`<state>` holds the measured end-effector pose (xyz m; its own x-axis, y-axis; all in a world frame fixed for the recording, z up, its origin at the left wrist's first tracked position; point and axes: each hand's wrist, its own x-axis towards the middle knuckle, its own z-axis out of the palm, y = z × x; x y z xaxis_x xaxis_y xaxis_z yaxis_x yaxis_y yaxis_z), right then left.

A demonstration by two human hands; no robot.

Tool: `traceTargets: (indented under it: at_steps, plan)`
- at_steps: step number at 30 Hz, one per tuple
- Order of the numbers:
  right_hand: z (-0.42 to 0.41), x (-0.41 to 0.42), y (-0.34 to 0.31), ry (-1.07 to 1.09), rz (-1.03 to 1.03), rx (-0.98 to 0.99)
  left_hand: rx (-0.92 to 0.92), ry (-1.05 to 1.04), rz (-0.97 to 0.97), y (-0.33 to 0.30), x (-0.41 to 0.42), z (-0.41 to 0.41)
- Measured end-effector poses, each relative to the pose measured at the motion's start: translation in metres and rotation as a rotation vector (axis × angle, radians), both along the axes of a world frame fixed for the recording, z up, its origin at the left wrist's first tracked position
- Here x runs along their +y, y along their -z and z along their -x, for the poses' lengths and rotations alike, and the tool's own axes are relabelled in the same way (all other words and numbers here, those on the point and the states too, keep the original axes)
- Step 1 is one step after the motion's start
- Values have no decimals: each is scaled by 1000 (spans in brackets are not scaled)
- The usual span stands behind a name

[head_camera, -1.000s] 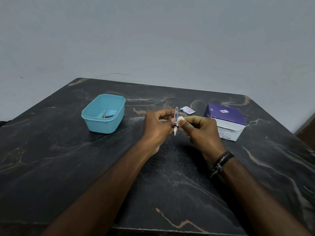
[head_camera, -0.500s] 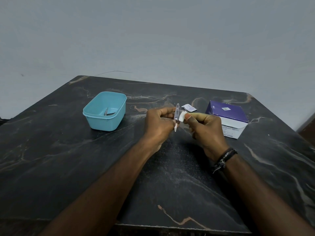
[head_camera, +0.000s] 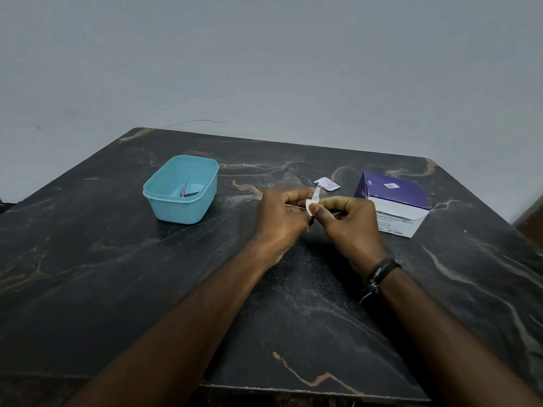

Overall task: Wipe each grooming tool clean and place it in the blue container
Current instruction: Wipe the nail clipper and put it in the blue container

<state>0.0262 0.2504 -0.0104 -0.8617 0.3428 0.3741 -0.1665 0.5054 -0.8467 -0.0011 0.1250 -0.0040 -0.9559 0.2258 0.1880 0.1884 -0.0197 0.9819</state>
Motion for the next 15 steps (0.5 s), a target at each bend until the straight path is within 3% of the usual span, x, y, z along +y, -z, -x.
traceTargets:
  at_steps: [8, 15]
  plan:
    - [-2, 1, -7, 4, 199, 8, -33, 70, 0, -2, 1, -3]
    - [-4, 1, -6, -124, 191, -92, -71, 38, -2, -2, -2, 0]
